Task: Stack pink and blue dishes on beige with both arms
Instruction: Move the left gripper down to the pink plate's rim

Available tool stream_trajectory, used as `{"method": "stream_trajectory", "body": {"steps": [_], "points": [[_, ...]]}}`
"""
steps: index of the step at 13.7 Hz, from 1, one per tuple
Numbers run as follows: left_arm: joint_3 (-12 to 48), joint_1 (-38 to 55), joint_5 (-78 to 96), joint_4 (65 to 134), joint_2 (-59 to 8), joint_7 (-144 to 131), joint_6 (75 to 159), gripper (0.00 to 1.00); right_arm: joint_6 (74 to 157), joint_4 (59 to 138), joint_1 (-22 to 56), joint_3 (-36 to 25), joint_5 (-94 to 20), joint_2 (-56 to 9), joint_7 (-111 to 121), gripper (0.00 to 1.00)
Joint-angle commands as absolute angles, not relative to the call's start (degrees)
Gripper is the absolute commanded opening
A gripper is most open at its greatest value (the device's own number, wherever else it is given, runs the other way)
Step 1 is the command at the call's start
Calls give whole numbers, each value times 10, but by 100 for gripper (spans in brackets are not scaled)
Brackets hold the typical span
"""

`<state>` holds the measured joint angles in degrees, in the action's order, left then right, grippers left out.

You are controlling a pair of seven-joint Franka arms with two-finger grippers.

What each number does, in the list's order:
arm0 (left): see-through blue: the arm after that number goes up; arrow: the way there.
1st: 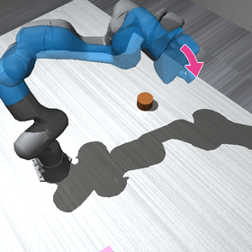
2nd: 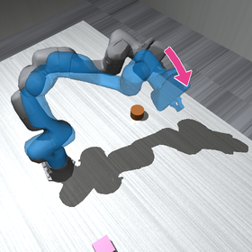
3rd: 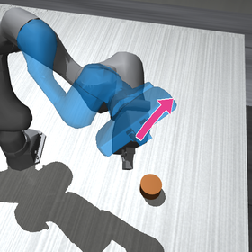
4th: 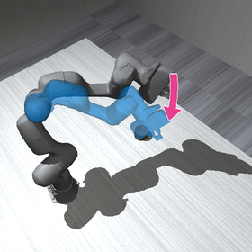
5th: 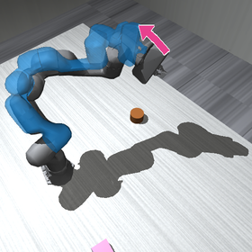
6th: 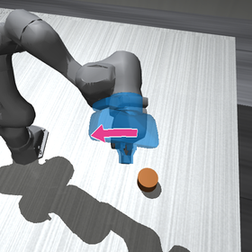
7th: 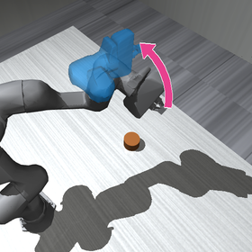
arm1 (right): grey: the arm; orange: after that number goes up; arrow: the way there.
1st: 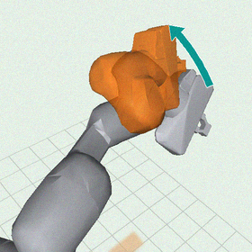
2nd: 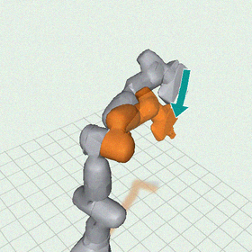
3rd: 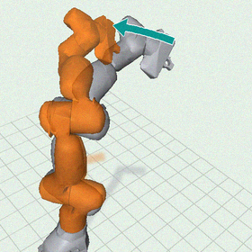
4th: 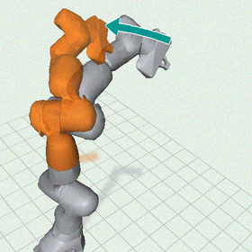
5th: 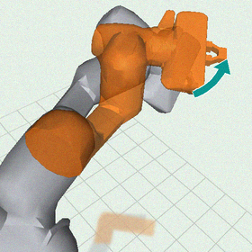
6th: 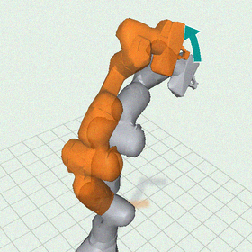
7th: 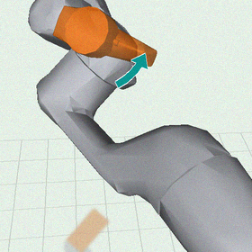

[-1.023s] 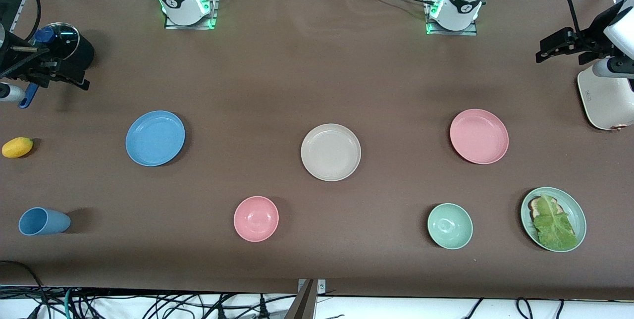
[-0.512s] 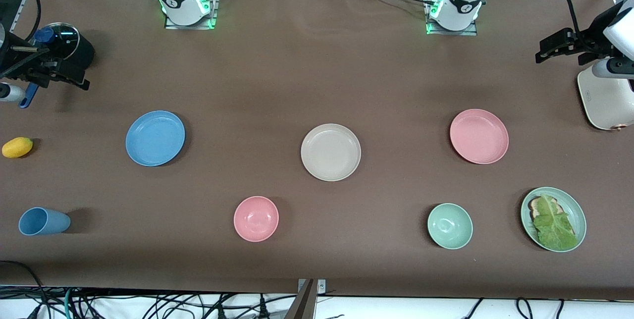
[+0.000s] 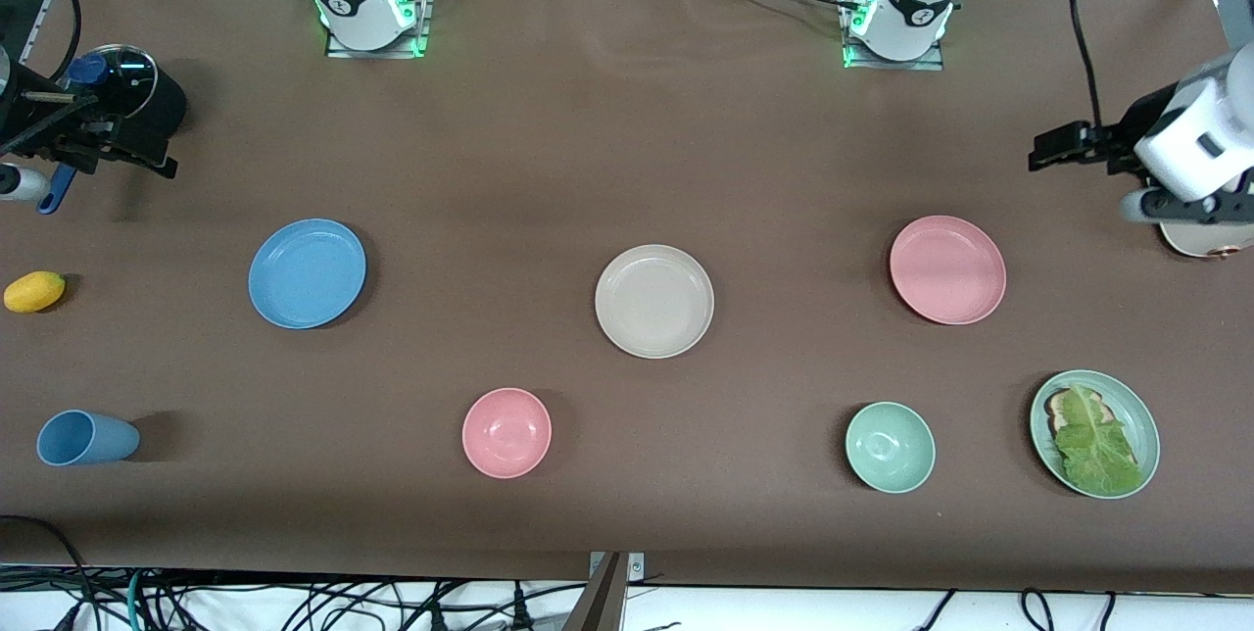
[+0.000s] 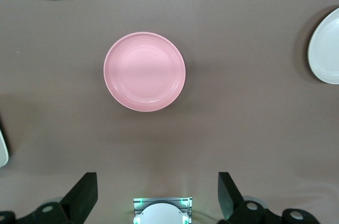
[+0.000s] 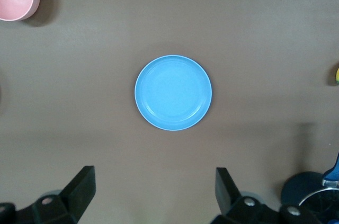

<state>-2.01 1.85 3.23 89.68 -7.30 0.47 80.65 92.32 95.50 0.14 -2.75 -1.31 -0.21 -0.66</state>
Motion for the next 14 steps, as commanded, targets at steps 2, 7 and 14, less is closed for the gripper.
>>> {"method": "stream_trajectory", "body": {"steps": [2,7,14], "points": [[-24,11,75,880,-127,2,839,100,927,969,1,-25,-12,14,3,100],[-21,-9,80,880,-180,2,897,100,927,969,1,-25,-12,14,2,100],[-20,-13,70,879,-253,3,969,100,927,969,1,-25,-12,14,2,100]]}}
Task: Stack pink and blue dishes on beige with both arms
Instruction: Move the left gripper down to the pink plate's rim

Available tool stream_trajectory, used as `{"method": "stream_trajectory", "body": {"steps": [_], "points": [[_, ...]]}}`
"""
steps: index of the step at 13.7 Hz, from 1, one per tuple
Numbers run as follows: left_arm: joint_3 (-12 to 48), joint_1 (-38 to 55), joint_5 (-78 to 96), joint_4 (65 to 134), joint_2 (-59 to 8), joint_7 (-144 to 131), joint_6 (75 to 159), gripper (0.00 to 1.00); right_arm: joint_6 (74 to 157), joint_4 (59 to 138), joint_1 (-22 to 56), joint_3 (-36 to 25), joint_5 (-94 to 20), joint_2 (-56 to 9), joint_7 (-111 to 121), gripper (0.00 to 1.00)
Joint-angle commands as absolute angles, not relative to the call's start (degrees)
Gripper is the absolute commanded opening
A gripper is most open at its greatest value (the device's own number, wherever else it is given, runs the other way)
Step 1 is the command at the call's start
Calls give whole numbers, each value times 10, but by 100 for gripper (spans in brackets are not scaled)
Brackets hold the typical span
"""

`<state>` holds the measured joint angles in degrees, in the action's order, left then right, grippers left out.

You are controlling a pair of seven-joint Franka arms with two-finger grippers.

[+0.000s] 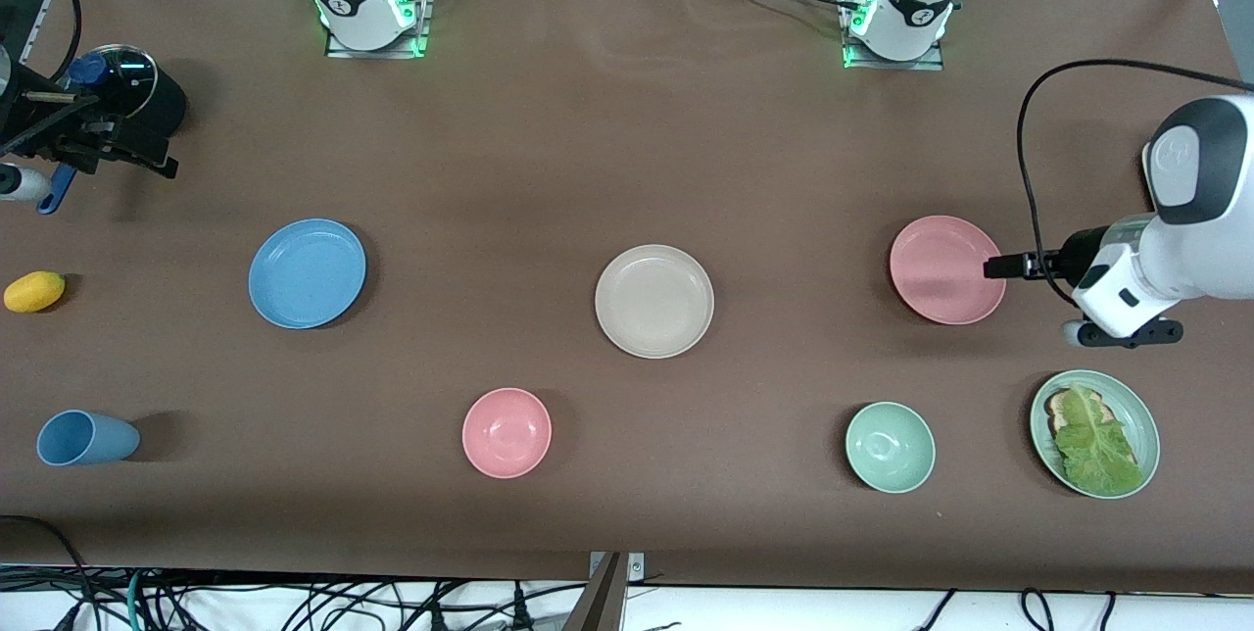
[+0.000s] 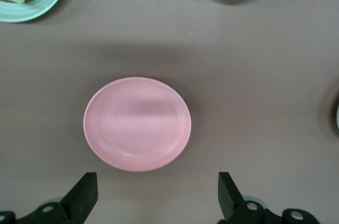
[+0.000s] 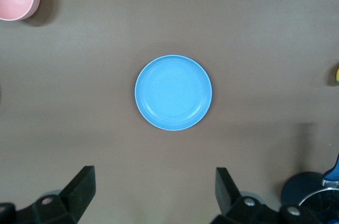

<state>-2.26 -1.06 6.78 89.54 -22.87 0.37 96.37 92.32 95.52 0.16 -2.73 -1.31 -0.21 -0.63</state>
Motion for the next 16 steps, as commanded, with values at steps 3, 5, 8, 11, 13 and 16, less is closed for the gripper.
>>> {"method": "stream_trajectory", "body": {"steps": [3,5,8,11,13,16], "points": [[-20,-13,74,877,-270,5,972,100,927,969,1,-25,-12,14,3,100],[-20,-14,72,875,-286,10,1009,100,927,969,1,-25,-12,14,2,100],[-22,-16,72,875,-309,48,1055,100,927,969,1,-25,-12,14,2,100],[-22,-46,81,882,-328,121,1089,100,927,969,1,-25,-12,14,2,100],[-23,-59,102,883,-335,154,1091,100,926,969,1,-25,-12,14,2,100],[-23,-74,110,895,-338,181,1097,100,926,969,1,-25,-13,14,3,100]]}}
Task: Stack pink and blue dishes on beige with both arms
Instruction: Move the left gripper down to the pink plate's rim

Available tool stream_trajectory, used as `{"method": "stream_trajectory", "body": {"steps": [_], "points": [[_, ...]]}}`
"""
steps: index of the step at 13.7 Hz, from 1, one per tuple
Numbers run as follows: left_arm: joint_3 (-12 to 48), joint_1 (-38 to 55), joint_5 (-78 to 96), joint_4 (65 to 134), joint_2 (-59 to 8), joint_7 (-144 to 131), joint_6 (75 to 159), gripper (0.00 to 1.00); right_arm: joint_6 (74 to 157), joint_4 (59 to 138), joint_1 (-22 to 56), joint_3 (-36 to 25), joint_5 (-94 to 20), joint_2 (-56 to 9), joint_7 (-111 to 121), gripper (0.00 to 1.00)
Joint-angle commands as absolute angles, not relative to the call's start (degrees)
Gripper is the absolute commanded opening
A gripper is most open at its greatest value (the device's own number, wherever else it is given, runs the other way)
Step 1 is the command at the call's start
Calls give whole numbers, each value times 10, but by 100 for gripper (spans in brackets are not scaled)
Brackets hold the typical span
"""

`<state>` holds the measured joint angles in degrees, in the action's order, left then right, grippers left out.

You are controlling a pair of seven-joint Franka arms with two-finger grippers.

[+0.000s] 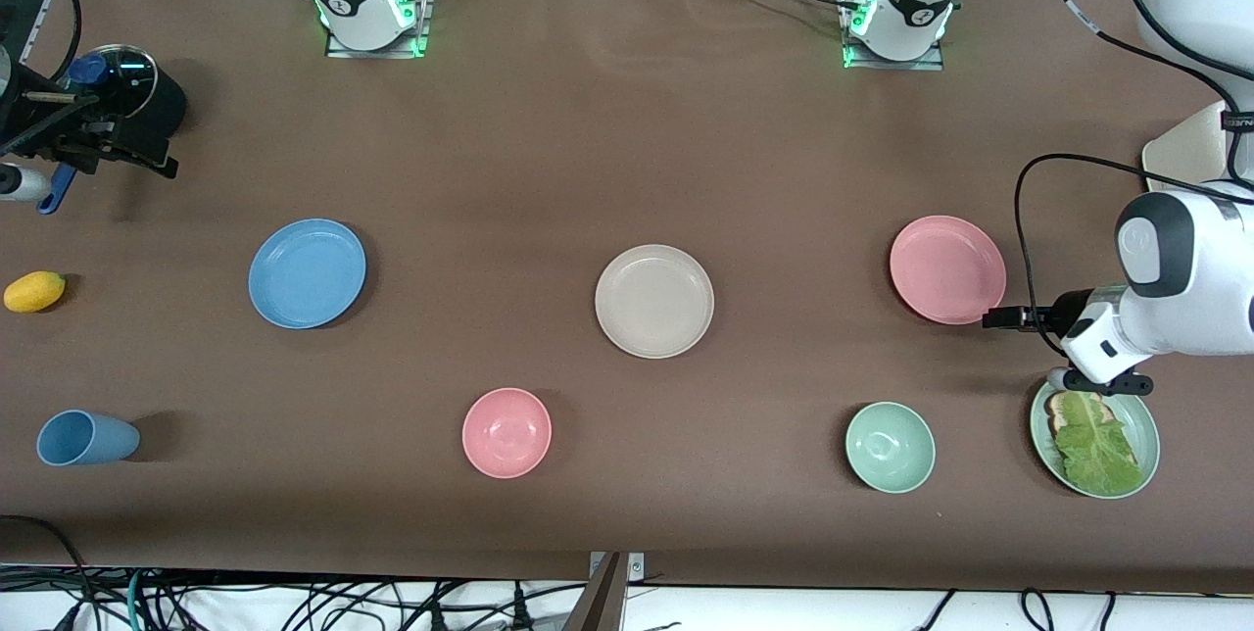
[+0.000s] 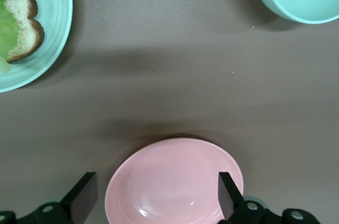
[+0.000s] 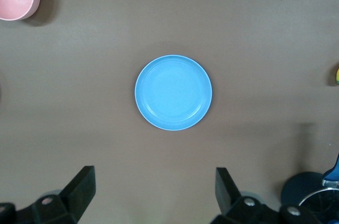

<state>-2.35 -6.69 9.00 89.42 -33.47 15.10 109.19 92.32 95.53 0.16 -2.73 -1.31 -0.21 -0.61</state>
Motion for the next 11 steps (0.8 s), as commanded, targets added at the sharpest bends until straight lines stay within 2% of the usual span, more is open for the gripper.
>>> {"method": "stream_trajectory", "body": {"steps": [1,6,11], "points": [[-23,-78,118,900,-338,196,1099,100,926,969,1,-25,-13,14,2,100],[-23,-105,147,952,-334,255,1139,100,926,969,1,-25,-12,14,2,100],[-23,-111,151,967,-332,269,1152,100,926,969,1,-23,-13,14,1,100]]}}
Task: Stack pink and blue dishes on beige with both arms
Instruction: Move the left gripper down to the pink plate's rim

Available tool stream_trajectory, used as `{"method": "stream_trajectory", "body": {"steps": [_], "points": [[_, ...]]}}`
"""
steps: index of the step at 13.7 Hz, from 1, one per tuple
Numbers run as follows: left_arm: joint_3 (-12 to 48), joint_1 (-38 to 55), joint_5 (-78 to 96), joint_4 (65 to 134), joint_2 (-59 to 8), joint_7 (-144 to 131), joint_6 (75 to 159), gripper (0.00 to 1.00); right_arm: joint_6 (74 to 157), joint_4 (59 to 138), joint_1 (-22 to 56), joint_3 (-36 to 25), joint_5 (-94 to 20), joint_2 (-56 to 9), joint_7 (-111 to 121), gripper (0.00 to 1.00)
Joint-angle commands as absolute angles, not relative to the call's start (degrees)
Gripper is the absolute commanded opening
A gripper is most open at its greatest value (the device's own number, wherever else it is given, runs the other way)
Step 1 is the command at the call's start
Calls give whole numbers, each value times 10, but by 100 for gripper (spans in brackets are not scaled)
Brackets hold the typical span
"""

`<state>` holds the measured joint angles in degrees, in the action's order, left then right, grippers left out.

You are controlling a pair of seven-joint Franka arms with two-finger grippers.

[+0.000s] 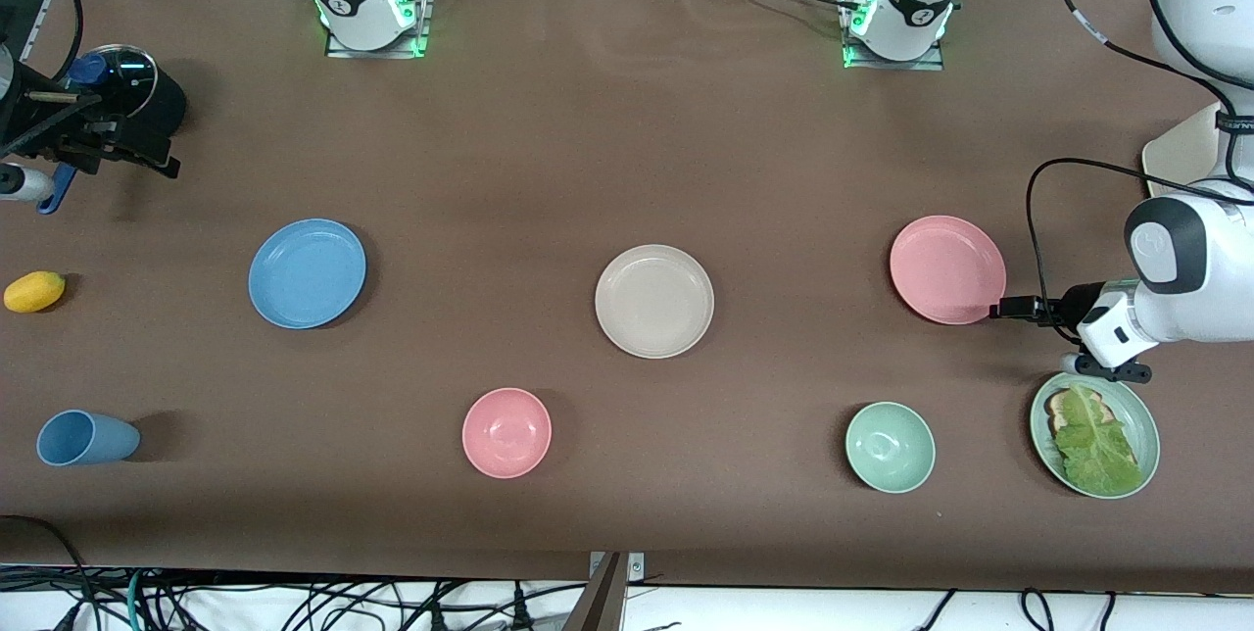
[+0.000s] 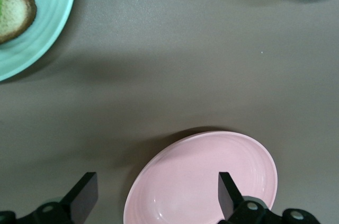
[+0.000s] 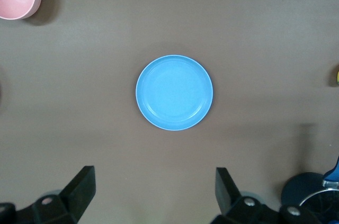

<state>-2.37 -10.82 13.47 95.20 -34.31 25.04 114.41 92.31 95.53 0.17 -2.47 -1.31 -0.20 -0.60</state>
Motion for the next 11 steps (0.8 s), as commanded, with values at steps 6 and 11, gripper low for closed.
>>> {"method": "stream_trajectory", "body": {"steps": [6,11], "points": [[-22,-126,152,979,-328,292,1152,100,926,969,1,-24,-13,14,1,100],[-22,-149,187,1033,-323,351,1200,100,925,969,1,-23,-13,14,1,100]]}}
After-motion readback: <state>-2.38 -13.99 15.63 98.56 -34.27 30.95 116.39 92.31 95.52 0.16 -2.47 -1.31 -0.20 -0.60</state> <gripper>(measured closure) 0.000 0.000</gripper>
